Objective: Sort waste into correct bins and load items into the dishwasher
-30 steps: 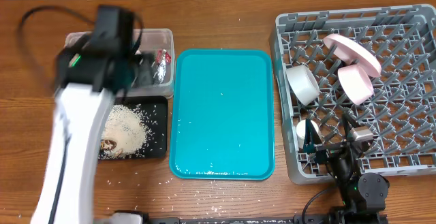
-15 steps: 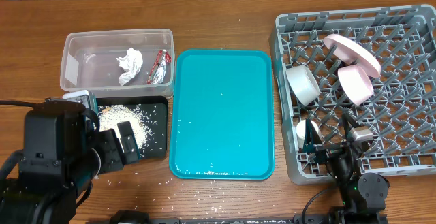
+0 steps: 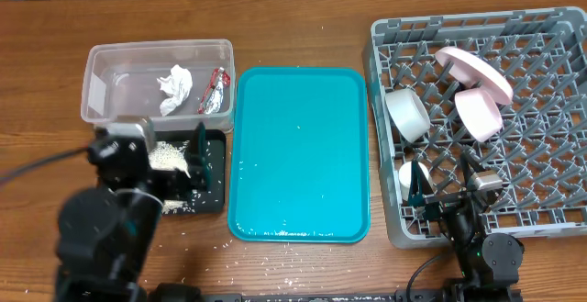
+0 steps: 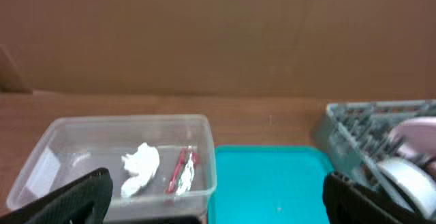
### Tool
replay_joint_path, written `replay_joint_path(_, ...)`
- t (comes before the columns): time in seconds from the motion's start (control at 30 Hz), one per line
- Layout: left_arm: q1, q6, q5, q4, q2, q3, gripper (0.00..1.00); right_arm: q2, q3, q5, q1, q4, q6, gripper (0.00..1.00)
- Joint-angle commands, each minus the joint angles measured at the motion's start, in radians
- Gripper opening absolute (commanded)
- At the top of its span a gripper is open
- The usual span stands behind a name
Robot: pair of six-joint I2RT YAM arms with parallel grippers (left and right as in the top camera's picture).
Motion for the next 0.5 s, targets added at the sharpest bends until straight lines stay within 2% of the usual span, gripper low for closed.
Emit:
replay_joint_path(0.0, 0.022, 0.017, 0.05, 0.122, -0.144, -0.228, 1.0, -0.008, -0.011, -0.001, -0.003, 0.006, -0.003, 1.0)
replay_joint_path(0.2, 0.029, -0.042, 0.058, 0.38, -0.413, -0.62, 1.0, -0.008, -0.011, -0.001, -0.003, 0.006, -0.003, 1.0)
replay_joint_path(0.33, 0.029, -0.042, 0.042, 0.436, -0.566, -0.779, 1.0, -0.008, -0.011, -0.001, -0.003, 0.006, -0.003, 1.0)
replay_joint_path(0.47, 0.042, -0.062, 0.037, 0.476, -0.589, -0.929, 1.0, -0.008, -0.011, -0.001, -0.003, 0.006, -0.003, 1.0)
